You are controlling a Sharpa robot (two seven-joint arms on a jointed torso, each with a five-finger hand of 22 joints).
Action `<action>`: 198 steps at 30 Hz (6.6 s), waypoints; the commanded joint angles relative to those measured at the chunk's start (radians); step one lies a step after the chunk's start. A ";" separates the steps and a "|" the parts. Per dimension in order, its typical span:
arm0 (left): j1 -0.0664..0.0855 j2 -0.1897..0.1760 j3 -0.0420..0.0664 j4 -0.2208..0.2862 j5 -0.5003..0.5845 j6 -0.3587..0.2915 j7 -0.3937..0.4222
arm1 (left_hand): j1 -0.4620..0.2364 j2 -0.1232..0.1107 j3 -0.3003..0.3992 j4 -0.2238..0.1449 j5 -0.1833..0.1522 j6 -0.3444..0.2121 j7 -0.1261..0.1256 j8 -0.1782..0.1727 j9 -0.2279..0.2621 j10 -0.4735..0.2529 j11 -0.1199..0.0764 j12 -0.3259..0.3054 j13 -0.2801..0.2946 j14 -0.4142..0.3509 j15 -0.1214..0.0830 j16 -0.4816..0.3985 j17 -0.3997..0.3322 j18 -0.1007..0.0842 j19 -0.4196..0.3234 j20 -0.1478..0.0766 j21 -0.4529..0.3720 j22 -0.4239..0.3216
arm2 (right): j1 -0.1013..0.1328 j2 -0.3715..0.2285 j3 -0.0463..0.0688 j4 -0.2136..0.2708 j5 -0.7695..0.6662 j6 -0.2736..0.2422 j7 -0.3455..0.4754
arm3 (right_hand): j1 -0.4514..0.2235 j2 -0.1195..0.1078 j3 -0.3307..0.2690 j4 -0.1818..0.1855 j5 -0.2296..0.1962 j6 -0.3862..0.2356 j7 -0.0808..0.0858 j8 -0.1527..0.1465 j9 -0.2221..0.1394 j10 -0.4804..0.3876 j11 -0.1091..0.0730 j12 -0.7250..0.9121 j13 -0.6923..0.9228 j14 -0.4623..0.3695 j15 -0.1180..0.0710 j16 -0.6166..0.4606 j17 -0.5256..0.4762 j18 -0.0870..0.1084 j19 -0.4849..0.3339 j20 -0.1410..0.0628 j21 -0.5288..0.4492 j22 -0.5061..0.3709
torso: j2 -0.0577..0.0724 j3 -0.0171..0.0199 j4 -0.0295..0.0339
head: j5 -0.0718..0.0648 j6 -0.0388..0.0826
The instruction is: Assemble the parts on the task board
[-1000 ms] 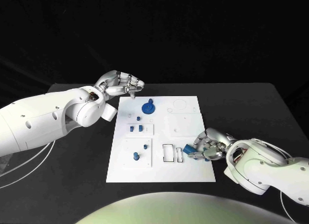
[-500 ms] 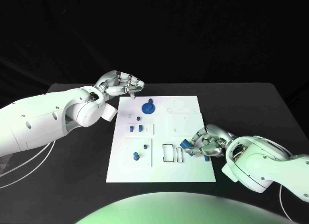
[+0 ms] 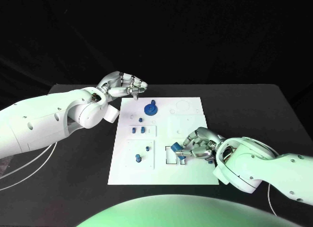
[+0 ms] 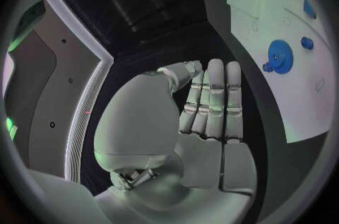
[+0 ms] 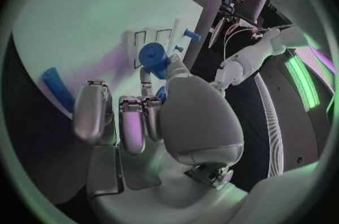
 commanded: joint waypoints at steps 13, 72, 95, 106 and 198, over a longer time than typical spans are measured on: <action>0.001 0.000 0.001 0.005 -0.001 0.015 0.004 | -0.001 0.008 0.000 -0.004 0.002 0.000 0.002 0.003 -0.001 -0.008 0.000 -0.007 -0.001 -0.001 0.009 -0.007 -0.001 0.014 -0.005 0.002 -0.001 0.000 | -0.005 0.044 -0.001 -0.026 0.005 0.066 -0.007 | -0.076 -0.008 -0.002 0.002 0.002 0.046 -0.026 0.010 0.104 0.088 -0.008 0.024 0.232 0.092 -0.007 0.004 0.184 -0.010 0.003 -0.002 0.000 0.160 | -0.001 -0.0002 -0.0008 | 0.005 0.000; 0.001 0.000 0.000 0.006 -0.001 0.008 0.010 | -0.001 0.009 0.000 -0.006 0.003 -0.001 0.002 0.004 -0.001 -0.008 0.000 -0.007 -0.005 -0.001 0.008 -0.007 -0.001 0.015 -0.005 0.002 -0.001 0.000 | 0.025 -0.242 -0.003 0.033 -0.188 0.005 0.091 | 0.022 -0.024 -0.152 -0.008 0.001 -0.003 -0.011 0.013 0.107 0.071 0.003 -0.012 0.211 0.090 0.002 0.000 0.175 -0.009 0.004 0.005 -0.018 0.172 | -0.003 0.0000 -0.0035 | -0.031 0.000; 0.000 -0.003 0.000 0.007 -0.001 0.010 0.011 | -0.001 0.009 0.000 -0.006 0.003 -0.001 0.002 0.004 -0.001 -0.008 0.000 -0.007 -0.005 -0.001 0.008 -0.007 -0.001 0.015 -0.005 0.002 -0.001 0.000 | -0.057 -0.232 -0.011 0.013 -0.293 0.010 0.020 | 0.030 -0.018 -0.160 -0.001 0.001 0.022 -0.017 0.018 0.109 0.069 0.000 -0.017 0.207 0.089 0.001 0.000 0.175 -0.010 0.006 0.005 -0.014 0.173 | -0.001 -0.0021 0.0040 | -0.041 0.000; 0.000 -0.004 0.000 0.008 -0.001 0.011 0.009 | -0.001 0.009 0.000 -0.006 0.003 -0.001 0.002 0.004 -0.001 -0.008 0.000 -0.007 -0.005 -0.001 0.008 -0.007 -0.001 0.015 -0.005 0.002 -0.001 0.000 | -0.072 -0.199 -0.011 -0.011 -0.336 0.046 -0.002 | 0.060 -0.014 -0.163 -0.007 0.002 0.029 -0.022 0.015 0.109 0.070 -0.005 -0.016 0.208 0.090 -0.004 0.000 0.176 -0.010 0.006 0.002 -0.014 0.173 | -0.001 -0.0021 0.0064 | -0.041 0.000; 0.001 -0.007 -0.001 0.015 -0.001 0.017 -0.001 | -0.004 0.011 -0.001 -0.007 0.003 -0.001 0.002 0.007 -0.001 -0.006 0.000 -0.005 -0.012 -0.001 0.009 -0.007 -0.001 0.014 -0.005 0.002 -0.001 -0.001 | -0.053 -0.002 -0.009 -0.028 -0.078 0.021 -0.041 | -0.160 -0.152 0.416 -0.004 -0.007 0.069 -0.038 0.015 0.168 0.099 -0.021 0.037 0.252 0.092 -0.017 0.003 0.189 -0.015 0.019 -0.012 0.015 0.181 | 0.000 -0.0047 0.0125 | -0.037 0.000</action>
